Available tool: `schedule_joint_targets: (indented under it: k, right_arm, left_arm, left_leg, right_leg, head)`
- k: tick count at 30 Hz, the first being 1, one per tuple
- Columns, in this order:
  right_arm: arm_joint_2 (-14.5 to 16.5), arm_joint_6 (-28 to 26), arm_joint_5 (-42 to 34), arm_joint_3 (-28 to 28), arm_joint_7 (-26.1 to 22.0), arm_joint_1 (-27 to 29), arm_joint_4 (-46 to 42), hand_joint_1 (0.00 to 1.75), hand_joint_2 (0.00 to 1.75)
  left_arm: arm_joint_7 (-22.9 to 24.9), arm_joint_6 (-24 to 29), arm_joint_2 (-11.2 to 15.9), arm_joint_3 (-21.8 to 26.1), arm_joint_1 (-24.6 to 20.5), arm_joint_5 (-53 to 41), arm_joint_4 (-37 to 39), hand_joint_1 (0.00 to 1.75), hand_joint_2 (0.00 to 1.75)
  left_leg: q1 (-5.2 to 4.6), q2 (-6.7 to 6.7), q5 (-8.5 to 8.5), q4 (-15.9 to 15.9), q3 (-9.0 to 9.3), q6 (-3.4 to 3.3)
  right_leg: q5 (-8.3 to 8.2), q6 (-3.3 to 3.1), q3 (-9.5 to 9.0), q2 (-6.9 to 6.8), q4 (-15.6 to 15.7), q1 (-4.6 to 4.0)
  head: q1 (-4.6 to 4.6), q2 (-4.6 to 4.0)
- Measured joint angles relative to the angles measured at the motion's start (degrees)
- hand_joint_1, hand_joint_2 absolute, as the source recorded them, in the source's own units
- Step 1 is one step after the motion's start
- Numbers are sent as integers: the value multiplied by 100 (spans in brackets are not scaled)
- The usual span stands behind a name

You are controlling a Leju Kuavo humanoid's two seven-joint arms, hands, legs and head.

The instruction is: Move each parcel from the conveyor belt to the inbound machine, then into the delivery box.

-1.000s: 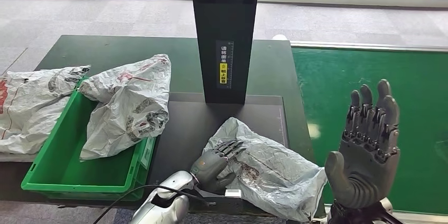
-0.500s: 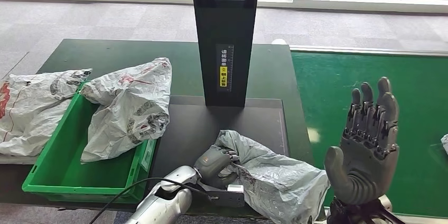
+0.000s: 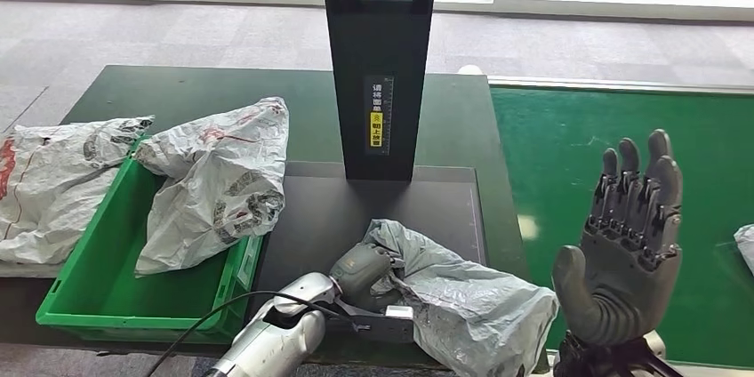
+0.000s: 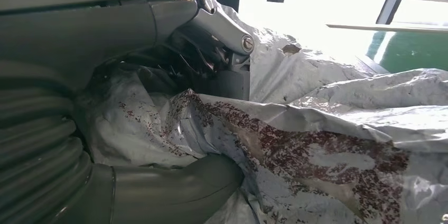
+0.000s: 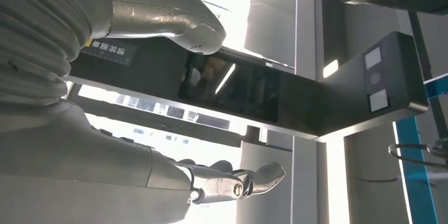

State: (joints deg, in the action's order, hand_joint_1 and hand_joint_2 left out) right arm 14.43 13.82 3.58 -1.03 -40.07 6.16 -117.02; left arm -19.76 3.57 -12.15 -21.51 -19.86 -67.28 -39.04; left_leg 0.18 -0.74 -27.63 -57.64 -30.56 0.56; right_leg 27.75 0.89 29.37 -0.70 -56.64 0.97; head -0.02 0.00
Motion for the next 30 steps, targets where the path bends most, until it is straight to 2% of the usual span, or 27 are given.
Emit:
schedule_joint_targets:
  k: [3, 6, 9, 12, 19, 30]
  right_arm:
    - [-13, -48, 6, 0, -1, 46, -5, 0, 175]
    - [-22, -185, 47, 0, -5, 178, -80, 0, 175]
    - [-22, -325, 90, 3, -9, 330, -190, 0, 175]
    - [-25, -429, 122, 36, -9, 386, -220, 0, 175]
    - [-40, -516, 56, 83, -9, 397, -223, 0, 175]
    - [-44, -420, -33, 85, -8, 394, -221, 0, 175]
  left_arm:
    - [-111, 410, -1, 2, 21, 47, 20, 175, 175]
    - [-430, 1440, -15, 86, 182, 416, -220, 175, 175]
    - [-805, 2260, -18, 379, 468, 1141, -999, 175, 175]
    - [-1177, 2665, -18, 669, 735, 1751, -1876, 175, 175]
    - [-1684, 3050, -20, 1011, 1307, 2216, -3157, 175, 175]
    - [-1818, 3138, -20, 1110, 1524, 2347, -3689, 175, 175]
  left_leg:
    - [0, 3, -2, -1, 22, 1]
    - [0, 17, 9, -4, 33, 10]
    - [1, 32, 30, -7, -28, 16]
    - [2, 37, 37, -7, -58, 18]
    - [3, 39, 37, -7, -85, 18]
    - [2, 39, 37, -7, -90, 18]
  right_leg:
    - [0, -1, -6, 5, 0, 0]
    - [-22, -6, 25, 21, -4, -1]
    - [-47, -9, 97, 38, -15, -2]
    - [-52, -13, 129, 45, -18, -3]
    - [-51, -14, 159, 50, -18, -4]
    - [-51, -13, 164, 50, -18, -3]
  head:
    - [0, 0]
    - [0, 0]
    - [1, 0]
    - [1, 0]
    - [0, 0]
    - [0, 0]
